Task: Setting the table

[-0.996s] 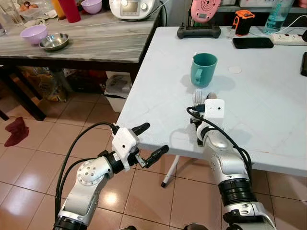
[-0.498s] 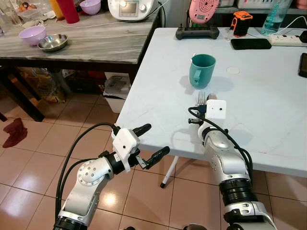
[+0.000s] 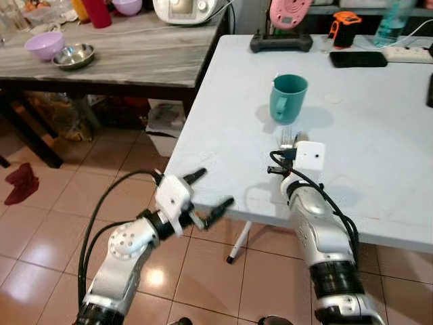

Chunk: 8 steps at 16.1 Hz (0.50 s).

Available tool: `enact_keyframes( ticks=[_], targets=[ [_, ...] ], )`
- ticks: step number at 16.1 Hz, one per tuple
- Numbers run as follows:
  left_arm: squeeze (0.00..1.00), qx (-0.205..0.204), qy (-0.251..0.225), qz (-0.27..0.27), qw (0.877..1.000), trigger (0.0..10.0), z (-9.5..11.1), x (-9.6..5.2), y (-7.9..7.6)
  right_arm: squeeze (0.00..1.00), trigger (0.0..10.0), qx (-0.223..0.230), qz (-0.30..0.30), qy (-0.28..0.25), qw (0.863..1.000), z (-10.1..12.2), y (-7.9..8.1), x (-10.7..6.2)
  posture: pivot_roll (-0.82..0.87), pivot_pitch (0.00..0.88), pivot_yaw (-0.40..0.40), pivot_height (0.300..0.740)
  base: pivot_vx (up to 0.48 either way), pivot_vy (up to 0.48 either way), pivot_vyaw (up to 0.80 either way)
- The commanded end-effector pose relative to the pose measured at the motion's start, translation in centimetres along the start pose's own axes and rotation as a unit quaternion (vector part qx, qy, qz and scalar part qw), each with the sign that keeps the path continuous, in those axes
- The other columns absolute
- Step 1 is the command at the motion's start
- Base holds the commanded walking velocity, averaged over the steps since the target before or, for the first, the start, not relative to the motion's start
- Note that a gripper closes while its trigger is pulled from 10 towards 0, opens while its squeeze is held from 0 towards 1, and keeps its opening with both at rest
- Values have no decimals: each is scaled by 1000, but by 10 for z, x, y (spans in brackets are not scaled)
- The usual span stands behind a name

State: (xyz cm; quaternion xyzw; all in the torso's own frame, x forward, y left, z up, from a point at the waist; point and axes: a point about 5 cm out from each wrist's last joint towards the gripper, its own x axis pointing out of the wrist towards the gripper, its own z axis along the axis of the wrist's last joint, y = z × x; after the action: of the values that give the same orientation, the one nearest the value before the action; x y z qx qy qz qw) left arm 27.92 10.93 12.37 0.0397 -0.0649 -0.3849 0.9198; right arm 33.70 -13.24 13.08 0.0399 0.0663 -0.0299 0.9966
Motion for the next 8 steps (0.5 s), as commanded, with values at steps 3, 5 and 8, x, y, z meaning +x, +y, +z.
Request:
enact_keyframes(
  ticks=[3,5,8],
  targets=[
    [0,-4,9,72,997,10000,-3,0,18,0,4235,-5,4,-69,998,24,5,-11,-192,106,99,740,0,0,0],
    [0,-26,4,107,994,10000,-4,3,25,0,10000,-25,-11,-126,992,36,-3,-27,-200,100,100,740,0,0,0],
    [0,-65,-8,131,989,10000,-5,5,28,0,10000,-20,-25,-120,992,30,-13,-36,-210,98,105,740,0,0,0]
  ],
)
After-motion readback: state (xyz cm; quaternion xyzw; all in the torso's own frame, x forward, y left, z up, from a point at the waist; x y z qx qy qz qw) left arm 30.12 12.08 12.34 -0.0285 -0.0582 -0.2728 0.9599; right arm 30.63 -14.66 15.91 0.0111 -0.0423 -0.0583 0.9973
